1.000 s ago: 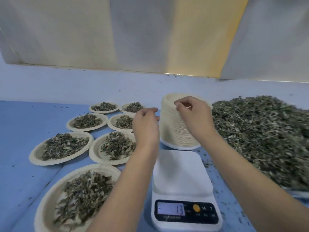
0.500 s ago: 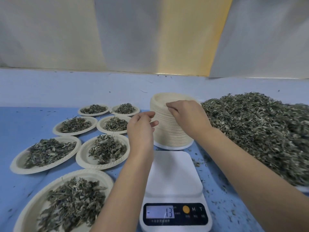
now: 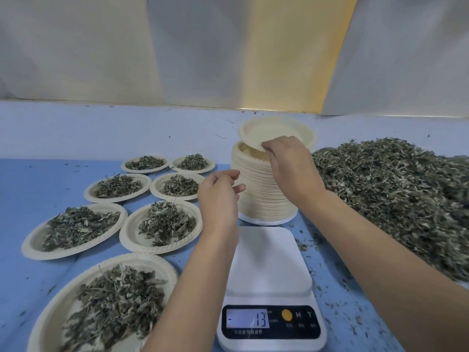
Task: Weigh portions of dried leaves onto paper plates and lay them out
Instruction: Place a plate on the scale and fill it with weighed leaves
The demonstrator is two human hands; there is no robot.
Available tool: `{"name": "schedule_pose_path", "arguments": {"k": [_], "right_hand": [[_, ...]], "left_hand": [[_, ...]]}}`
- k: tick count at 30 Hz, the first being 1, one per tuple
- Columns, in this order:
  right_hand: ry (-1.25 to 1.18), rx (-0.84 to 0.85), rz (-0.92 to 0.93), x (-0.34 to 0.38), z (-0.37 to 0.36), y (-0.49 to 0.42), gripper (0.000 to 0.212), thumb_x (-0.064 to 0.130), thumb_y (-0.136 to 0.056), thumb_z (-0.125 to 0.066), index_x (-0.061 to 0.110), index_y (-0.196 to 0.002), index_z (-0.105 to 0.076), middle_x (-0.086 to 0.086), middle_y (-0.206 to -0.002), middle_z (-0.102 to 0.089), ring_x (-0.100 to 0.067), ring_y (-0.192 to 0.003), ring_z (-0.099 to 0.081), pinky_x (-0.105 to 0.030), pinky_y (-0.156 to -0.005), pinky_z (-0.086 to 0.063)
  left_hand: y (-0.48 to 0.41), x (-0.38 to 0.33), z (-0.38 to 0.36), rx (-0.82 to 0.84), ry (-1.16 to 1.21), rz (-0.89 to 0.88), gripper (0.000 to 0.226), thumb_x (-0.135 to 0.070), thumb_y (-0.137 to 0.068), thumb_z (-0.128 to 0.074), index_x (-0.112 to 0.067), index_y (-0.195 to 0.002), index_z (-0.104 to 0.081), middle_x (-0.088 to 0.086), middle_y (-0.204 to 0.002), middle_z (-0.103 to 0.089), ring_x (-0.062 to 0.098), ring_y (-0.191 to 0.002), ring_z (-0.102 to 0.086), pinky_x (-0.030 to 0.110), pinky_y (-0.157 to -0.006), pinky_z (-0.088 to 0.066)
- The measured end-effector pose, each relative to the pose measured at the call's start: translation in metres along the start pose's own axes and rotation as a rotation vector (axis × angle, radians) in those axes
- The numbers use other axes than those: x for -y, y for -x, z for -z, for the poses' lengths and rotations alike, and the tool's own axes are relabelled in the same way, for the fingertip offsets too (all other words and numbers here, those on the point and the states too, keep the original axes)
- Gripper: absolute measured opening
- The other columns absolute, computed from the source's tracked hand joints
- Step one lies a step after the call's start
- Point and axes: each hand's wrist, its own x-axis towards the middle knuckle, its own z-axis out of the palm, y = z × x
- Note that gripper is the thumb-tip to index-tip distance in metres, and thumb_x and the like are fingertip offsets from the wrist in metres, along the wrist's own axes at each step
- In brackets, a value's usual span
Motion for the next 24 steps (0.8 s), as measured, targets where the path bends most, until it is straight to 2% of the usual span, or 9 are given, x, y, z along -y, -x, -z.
{"name": "schedule_pose_path", "arguments": {"k": [6, 9, 12, 14, 16, 18, 20, 22, 24], "right_hand": [[-0.108, -0.181, 0.201, 0.027, 0.010, 0.026, 0.027, -0.007, -0.086, -0.047, -0.010, -0.104, -0.067, -0.021, -0.095, -0.068, -0.038, -0.088, -0.062, -0.045, -0.087, -0.049], [-0.144, -0.248, 0.287, 0.036, 0.009, 0.049, 0.024, -0.008, -0.086, -0.050, -0.010, -0.102, -0.068, -0.019, -0.094, -0.069, -0.035, -0.086, -0.065, -0.048, -0.095, -0.048], [-0.160, -0.243, 0.293, 0.038, 0.007, 0.068, 0.026, -0.017, -0.079, -0.061, -0.009, -0.102, -0.068, -0.018, -0.096, -0.070, -0.033, -0.088, -0.066, -0.048, -0.096, -0.048], [-0.166, -0.243, 0.314, 0.039, 0.010, 0.074, 0.022, -0.011, -0.080, -0.066, -0.006, -0.101, -0.070, -0.014, -0.096, -0.071, -0.030, -0.088, -0.068, -0.047, -0.096, -0.049], [-0.198, -0.232, 0.301, 0.039, 0.016, 0.076, 0.018, 0.007, -0.086, -0.067, 0.000, -0.103, -0.071, -0.008, -0.099, -0.072, -0.025, -0.092, -0.068, -0.044, -0.099, -0.047], [-0.283, -0.195, 0.122, 0.039, 0.026, 0.075, 0.030, 0.026, -0.094, -0.056, 0.007, -0.114, -0.067, -0.001, -0.114, -0.068, -0.014, -0.107, -0.060, -0.032, -0.108, -0.036], [-0.377, -0.248, -0.142, 0.034, 0.036, 0.073, 0.038, 0.032, -0.099, -0.044, 0.012, -0.128, -0.058, 0.007, -0.126, -0.057, -0.001, -0.117, -0.043, -0.017, -0.105, -0.027], [-0.439, -0.287, -0.391, 0.025, 0.043, 0.072, 0.038, 0.026, -0.099, -0.046, 0.014, -0.135, -0.051, 0.006, -0.132, -0.053, -0.001, -0.120, -0.040, -0.017, -0.101, -0.028], [-0.561, -0.218, -0.598, 0.015, 0.049, 0.073, 0.039, 0.019, -0.095, -0.052, 0.016, -0.134, -0.053, 0.004, -0.127, -0.059, -0.005, -0.111, -0.052, -0.021, -0.095, -0.038]], "left_hand": [[0.002, 0.001, -0.001, 0.048, -0.026, -0.083, 0.016, -0.017, -0.096, -0.047, -0.016, -0.094, -0.063, -0.004, -0.088, -0.066, 0.006, -0.064, -0.062, 0.018, -0.064, -0.047], [0.001, -0.002, 0.002, 0.031, -0.010, -0.118, 0.018, -0.027, -0.096, -0.052, -0.017, -0.085, -0.061, -0.005, -0.079, -0.067, 0.005, -0.061, -0.065, 0.020, -0.062, -0.048], [-0.004, -0.006, 0.011, -0.060, 0.000, -0.138, 0.015, -0.027, -0.091, -0.060, -0.014, -0.084, -0.062, 0.001, -0.081, -0.067, 0.014, -0.067, -0.064, 0.028, -0.067, -0.049], [-0.006, -0.007, 0.019, -0.081, -0.084, -0.166, 0.012, -0.024, -0.088, -0.064, -0.016, -0.079, -0.063, -0.004, -0.068, -0.066, 0.012, -0.062, -0.060, 0.027, -0.066, -0.048], [-0.005, -0.007, 0.026, -0.062, -0.154, -0.172, 0.012, -0.023, -0.086, -0.066, -0.018, -0.075, -0.066, -0.006, -0.059, -0.063, 0.011, -0.060, -0.059, 0.028, -0.067, -0.050], [-0.004, -0.008, 0.033, -0.041, -0.182, -0.160, 0.011, -0.021, -0.085, -0.066, -0.017, -0.074, -0.068, -0.004, -0.060, -0.064, 0.013, -0.061, -0.059, 0.031, -0.072, -0.053], [-0.005, -0.010, 0.040, -0.039, -0.201, -0.137, 0.013, -0.019, -0.084, -0.067, -0.018, -0.071, -0.068, -0.008, -0.051, -0.059, 0.009, -0.050, -0.051, 0.028, -0.063, -0.051], [-0.007, -0.013, 0.046, -0.022, -0.256, -0.098, 0.013, -0.018, -0.083, -0.067, -0.018, -0.070, -0.067, -0.011, -0.043, -0.052, 0.007, -0.042, -0.042, 0.020, -0.049, -0.039], [-0.008, -0.014, 0.053, 0.023, -0.303, -0.049, 0.011, -0.015, -0.083, -0.067, -0.014, -0.072, -0.067, -0.009, -0.042, -0.052, 0.011, -0.048, -0.039, 0.018, -0.044, -0.031]]}}
